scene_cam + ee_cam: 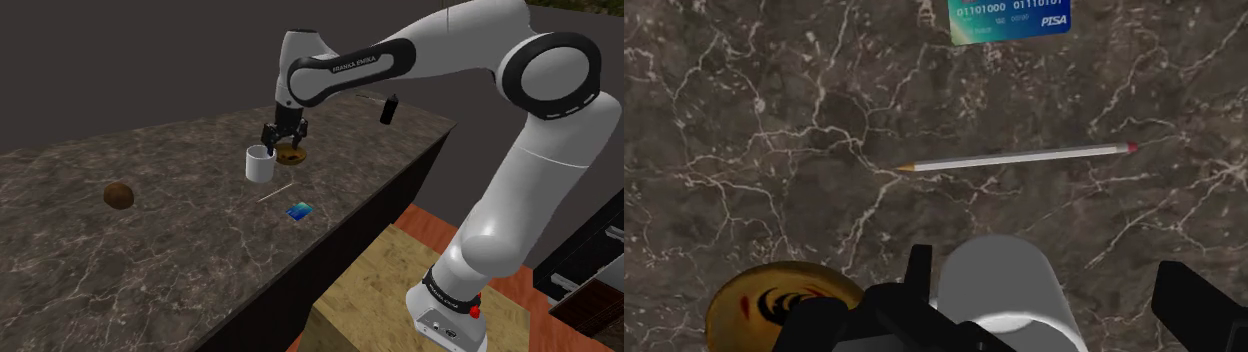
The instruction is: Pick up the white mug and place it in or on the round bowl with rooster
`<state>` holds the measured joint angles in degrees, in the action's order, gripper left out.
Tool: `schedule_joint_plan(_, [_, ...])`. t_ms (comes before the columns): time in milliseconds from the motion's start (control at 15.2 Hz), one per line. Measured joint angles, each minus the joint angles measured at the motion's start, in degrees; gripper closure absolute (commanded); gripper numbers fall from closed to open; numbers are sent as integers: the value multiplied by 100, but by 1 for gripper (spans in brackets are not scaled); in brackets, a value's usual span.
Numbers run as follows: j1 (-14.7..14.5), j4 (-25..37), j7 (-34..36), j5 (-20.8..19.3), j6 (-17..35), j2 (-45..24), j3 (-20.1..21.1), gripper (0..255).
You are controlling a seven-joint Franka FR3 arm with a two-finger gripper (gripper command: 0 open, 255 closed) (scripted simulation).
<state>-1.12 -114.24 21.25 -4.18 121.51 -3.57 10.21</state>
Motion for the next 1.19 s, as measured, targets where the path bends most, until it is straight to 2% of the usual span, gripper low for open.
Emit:
schedule_joint_plan(594, [-277, 2065, 503, -459, 57, -2007, -26, 0])
schedule_joint_plan(792, [-317, 2268, 550, -512, 144, -2288, -48, 0])
schedule_joint_plan(1188, [-332, 2205, 593, -570, 441, -2522, -79, 0])
